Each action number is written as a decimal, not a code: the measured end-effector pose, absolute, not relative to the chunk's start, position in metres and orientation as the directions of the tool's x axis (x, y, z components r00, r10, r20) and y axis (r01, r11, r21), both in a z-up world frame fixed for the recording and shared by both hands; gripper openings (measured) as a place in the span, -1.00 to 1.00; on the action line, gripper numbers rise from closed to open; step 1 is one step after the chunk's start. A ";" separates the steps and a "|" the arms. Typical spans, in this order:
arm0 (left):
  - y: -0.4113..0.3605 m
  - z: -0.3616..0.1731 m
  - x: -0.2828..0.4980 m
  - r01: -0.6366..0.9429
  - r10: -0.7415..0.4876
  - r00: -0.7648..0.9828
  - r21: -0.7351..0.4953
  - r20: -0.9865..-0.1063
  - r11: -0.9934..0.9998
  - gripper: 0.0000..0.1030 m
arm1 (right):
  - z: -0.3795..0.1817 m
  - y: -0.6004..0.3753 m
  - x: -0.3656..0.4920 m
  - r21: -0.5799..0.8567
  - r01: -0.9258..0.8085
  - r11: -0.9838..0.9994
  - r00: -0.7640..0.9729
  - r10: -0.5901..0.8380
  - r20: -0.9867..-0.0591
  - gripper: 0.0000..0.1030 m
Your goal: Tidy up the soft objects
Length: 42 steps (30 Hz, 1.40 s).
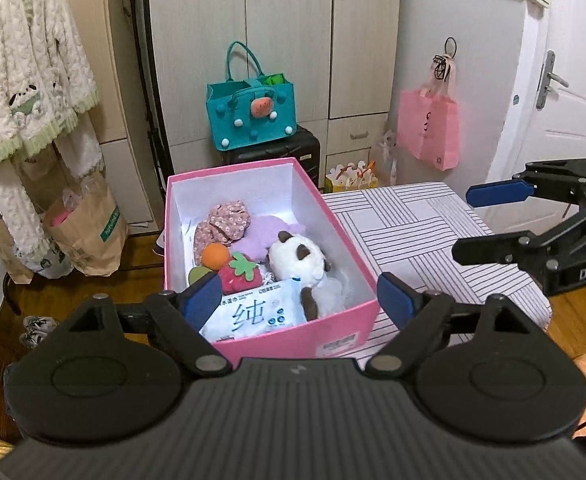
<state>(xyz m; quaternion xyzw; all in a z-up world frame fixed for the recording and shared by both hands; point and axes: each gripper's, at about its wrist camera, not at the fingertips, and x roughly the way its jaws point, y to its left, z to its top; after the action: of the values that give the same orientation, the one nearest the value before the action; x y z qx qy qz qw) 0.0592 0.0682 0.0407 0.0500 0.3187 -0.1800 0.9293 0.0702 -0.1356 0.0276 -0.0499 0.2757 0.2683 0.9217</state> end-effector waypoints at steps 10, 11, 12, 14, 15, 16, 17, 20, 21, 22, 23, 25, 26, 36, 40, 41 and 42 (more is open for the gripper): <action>0.060 0.030 0.039 0.358 -0.325 0.743 -0.061 -0.585 0.932 1.00 | 0.029 -0.147 0.047 -0.049 -0.338 0.940 0.783 0.252 -0.569 1.00; 0.059 0.027 0.039 0.348 -0.313 0.746 -0.058 -0.588 0.936 1.00 | 0.028 -0.147 0.045 -0.075 -0.311 0.947 0.794 0.216 -0.568 1.00; 0.058 0.026 0.039 0.336 -0.303 0.750 -0.055 -0.588 0.940 1.00 | 0.027 -0.146 0.044 -0.102 -0.289 0.952 0.803 0.183 -0.567 1.00; 0.056 0.023 0.040 0.302 -0.267 0.760 -0.042 -0.593 0.952 1.00 | 0.026 -0.146 0.041 -0.124 -0.268 0.955 0.803 0.150 -0.577 1.00; 0.054 0.022 0.039 0.277 -0.240 0.766 -0.030 -0.596 0.960 1.00 | 0.026 -0.149 0.039 -0.112 -0.261 0.959 0.799 0.149 -0.582 1.00; 0.052 0.022 0.039 0.241 -0.199 0.773 -0.012 -0.602 0.971 1.00 | 0.025 -0.152 0.038 -0.089 -0.256 0.962 0.791 0.156 -0.591 1.00; 0.050 0.021 0.040 0.203 -0.158 0.778 0.006 -0.608 0.979 1.00 | 0.024 -0.155 0.037 -0.068 -0.251 0.966 0.788 0.163 -0.593 1.00; 0.046 0.020 0.039 0.136 -0.081 0.781 0.041 -0.619 0.990 1.00 | 0.019 -0.158 0.030 -0.022 -0.210 0.977 0.801 0.159 -0.577 1.00; 0.044 0.019 0.040 0.139 -0.078 0.769 0.047 -0.635 0.989 1.00 | 0.017 -0.158 0.028 -0.019 -0.190 0.982 0.806 0.145 -0.573 1.00; 0.042 0.017 0.041 0.148 -0.081 0.755 0.049 -0.650 0.988 1.00 | 0.016 -0.159 0.026 -0.019 -0.178 0.984 0.810 0.136 -0.570 1.00; 0.040 0.015 0.040 0.162 -0.089 0.742 0.049 -0.665 0.986 1.00 | 0.014 -0.158 0.024 -0.022 -0.166 0.986 0.813 0.124 -0.569 1.00; 0.036 0.011 0.037 0.170 -0.094 0.740 0.050 -0.666 0.984 1.00 | 0.011 -0.157 0.020 -0.047 -0.145 0.988 0.818 0.093 -0.567 1.00; 0.034 0.010 0.035 0.162 -0.083 0.745 0.059 -0.662 0.985 1.00 | 0.011 -0.156 0.018 -0.061 -0.139 0.988 0.821 0.080 -0.565 1.00; 0.025 0.014 0.022 0.129 -0.078 0.772 0.036 -0.631 0.991 1.00 | 0.016 -0.157 0.009 -0.038 -0.095 0.995 0.829 0.058 -0.557 1.00; 0.022 0.013 0.021 0.119 -0.076 0.772 0.027 -0.631 0.992 1.00 | 0.013 -0.157 0.007 -0.022 -0.089 0.996 0.824 0.061 -0.564 1.00; 0.021 0.012 0.021 0.122 -0.076 0.771 0.029 -0.632 0.992 1.00 | 0.012 -0.157 0.007 -0.024 -0.082 0.996 0.824 0.054 -0.563 1.00; 0.020 0.011 0.020 0.123 -0.075 0.771 0.032 -0.632 0.992 1.00 | 0.011 -0.157 0.006 -0.029 -0.074 0.997 0.826 0.045 -0.562 1.00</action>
<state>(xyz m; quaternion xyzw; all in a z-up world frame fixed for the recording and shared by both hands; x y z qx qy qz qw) 0.0203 0.0196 0.0115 0.0358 0.3343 -0.0525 0.9403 0.0059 -0.1566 0.0105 -0.0249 0.2933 0.0310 0.9552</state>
